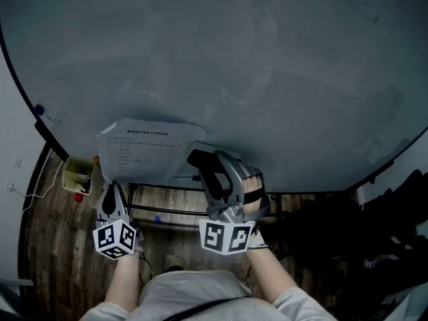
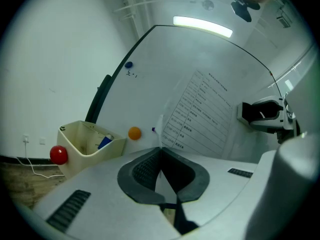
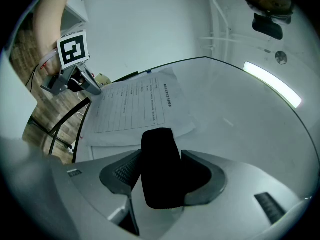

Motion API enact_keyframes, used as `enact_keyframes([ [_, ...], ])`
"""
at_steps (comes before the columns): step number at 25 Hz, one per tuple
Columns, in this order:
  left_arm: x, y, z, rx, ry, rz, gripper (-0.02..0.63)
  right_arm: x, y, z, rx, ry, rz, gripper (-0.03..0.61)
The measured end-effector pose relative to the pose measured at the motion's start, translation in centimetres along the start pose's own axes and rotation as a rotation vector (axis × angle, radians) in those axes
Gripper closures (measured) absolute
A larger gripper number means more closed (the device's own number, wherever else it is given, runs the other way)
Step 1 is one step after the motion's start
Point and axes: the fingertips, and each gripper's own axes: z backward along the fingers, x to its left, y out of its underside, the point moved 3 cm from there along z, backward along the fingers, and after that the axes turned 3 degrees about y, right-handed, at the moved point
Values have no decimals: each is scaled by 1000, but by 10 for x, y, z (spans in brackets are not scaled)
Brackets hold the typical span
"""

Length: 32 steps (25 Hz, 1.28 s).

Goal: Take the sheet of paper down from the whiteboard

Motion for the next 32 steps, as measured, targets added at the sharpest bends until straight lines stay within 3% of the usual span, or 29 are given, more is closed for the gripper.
enact_keyframes([
  [32, 9, 6, 23, 20, -2, 48, 598, 12, -8, 12, 27, 0, -34, 315],
])
